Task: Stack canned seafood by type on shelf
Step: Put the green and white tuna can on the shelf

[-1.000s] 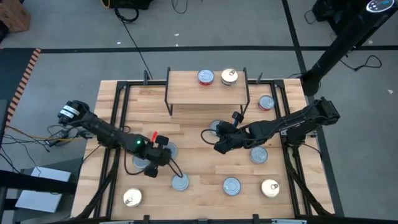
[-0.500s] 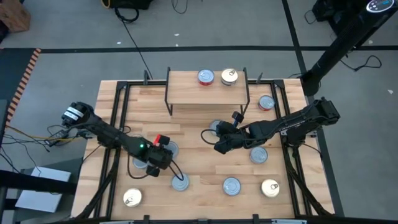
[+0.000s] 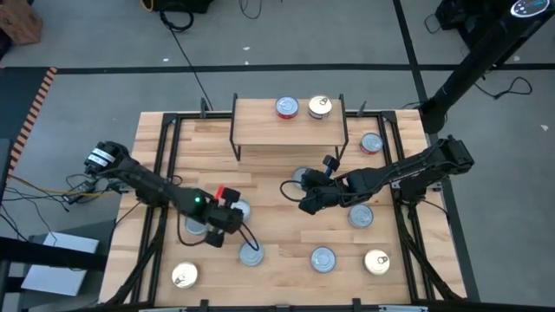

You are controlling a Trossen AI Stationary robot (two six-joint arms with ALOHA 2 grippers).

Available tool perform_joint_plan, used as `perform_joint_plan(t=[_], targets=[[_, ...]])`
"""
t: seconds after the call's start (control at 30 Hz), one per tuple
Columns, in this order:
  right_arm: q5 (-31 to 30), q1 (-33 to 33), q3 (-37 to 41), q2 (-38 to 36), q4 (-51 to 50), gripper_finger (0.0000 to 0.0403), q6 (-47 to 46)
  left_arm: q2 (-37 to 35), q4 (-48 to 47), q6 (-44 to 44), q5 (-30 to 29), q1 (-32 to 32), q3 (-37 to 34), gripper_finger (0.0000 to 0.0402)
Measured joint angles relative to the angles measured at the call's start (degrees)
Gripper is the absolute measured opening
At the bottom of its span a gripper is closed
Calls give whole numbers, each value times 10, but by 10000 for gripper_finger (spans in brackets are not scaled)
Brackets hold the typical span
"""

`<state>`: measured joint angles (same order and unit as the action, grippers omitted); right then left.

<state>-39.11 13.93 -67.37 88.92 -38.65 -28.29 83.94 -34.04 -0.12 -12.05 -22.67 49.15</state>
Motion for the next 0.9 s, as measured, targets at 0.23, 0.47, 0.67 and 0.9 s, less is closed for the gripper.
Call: perform_joint_plan(t=[0.23, 0.47, 0.67, 0.9], targets=[[0, 6, 0, 0, -1, 12, 0, -40, 4, -15, 39, 32, 4, 1], [1, 10, 0, 0, 0, 11, -2, -78, 43, -54, 113, 77, 5, 1], [3, 10, 0, 0, 0, 13, -6, -80, 43, -74, 144, 121, -7, 0], [35, 10, 0, 0, 1, 14, -2, -98, 40, -36, 142, 131, -13, 0]])
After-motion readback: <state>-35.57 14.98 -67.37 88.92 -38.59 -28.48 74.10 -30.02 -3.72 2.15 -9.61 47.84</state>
